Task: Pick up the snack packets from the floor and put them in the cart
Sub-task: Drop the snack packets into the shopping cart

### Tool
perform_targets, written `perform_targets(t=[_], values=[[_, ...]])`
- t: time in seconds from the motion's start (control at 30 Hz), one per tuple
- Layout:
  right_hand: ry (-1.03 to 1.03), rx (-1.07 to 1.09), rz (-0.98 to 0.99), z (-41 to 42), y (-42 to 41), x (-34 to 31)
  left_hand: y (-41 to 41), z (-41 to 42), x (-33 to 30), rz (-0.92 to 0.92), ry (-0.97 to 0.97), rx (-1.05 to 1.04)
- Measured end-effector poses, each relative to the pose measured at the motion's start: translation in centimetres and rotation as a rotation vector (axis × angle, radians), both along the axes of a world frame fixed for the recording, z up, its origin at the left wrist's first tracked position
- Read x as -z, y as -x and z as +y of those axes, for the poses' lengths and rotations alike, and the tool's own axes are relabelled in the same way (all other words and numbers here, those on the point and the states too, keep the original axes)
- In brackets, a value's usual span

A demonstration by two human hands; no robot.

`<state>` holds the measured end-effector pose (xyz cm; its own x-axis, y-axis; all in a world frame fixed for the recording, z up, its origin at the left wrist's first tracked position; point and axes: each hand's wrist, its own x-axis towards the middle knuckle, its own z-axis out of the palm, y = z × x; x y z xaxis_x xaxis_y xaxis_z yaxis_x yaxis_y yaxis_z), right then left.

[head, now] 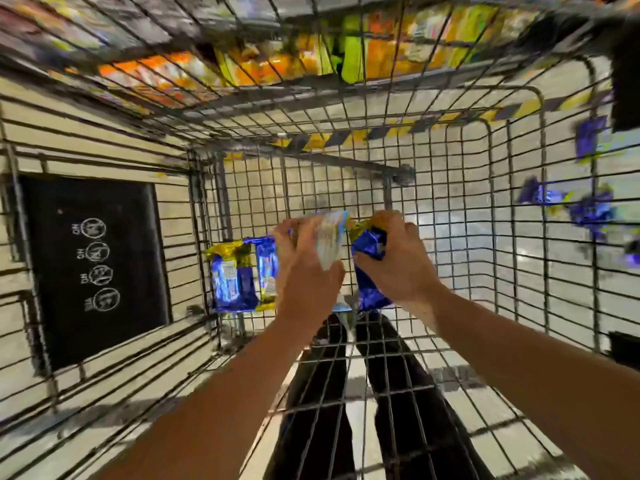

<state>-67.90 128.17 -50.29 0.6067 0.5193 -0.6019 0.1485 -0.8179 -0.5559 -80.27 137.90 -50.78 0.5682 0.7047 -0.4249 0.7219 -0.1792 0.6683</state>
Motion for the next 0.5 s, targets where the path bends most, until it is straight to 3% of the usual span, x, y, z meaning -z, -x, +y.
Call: perform_targets(t=[0.23,0.5], values=[[0.039,0.088,-0.034,0.7,2.0,4.6,1.0,0.1,4.5,0.005,-0.005,-0.027],[0.047,0.113,-0.105,0.9,3.2,4.7,0.4,-0.9,4.4,0.087,0.061,-0.081]])
